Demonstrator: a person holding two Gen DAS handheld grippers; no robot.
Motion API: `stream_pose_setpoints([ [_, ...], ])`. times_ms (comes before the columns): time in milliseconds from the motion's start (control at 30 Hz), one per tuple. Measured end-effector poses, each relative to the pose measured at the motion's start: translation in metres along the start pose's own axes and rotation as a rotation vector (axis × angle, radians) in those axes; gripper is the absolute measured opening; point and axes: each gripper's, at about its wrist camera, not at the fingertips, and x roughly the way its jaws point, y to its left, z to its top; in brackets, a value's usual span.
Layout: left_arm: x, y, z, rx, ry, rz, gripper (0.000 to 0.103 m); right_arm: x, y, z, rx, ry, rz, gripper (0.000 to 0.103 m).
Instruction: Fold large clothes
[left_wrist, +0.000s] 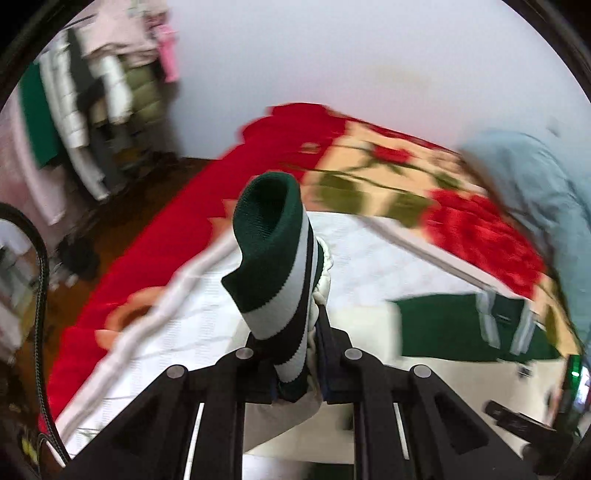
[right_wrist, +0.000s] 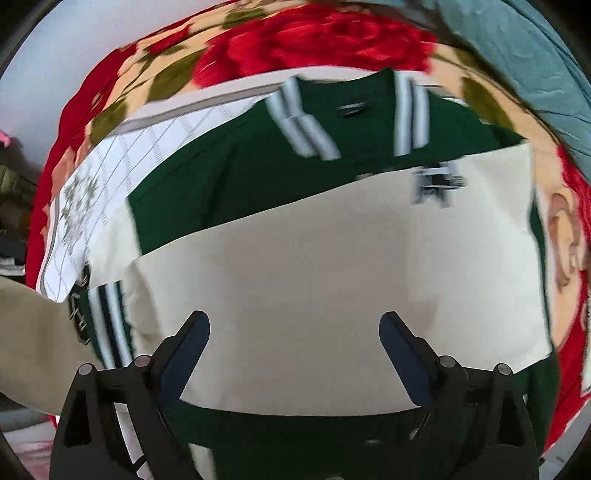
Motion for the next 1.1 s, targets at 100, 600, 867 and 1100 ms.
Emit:
stream_pose_setpoints([
  [100, -0.004, -0.051, -0.003, 0.047, 0.017, -0.100, 0.011, -0.008, -0.040, 0.007, 0.040, -0.010, -0.014, 0.095],
  [600, 0.013, -0.302, -0.071, 0.252, 0.245, -0.408, 0.011, -0.013, -0.249, 0.006, 0.243, 0.037, -0.085, 0.094],
  [867, 0.035, -0.334, -0.105, 0.265, 0.359, -0.379, 0.020, -0.030, -0.299, 0.007, 0.269, -0.041, -0.110, 0.095],
  [1100, 0.021, -0.313, -0.099, 0.212, 0.329, -0.381, 0.095, -0.063, -0.320, 0.003, 0.291, -0.123, -0.026, 0.094],
])
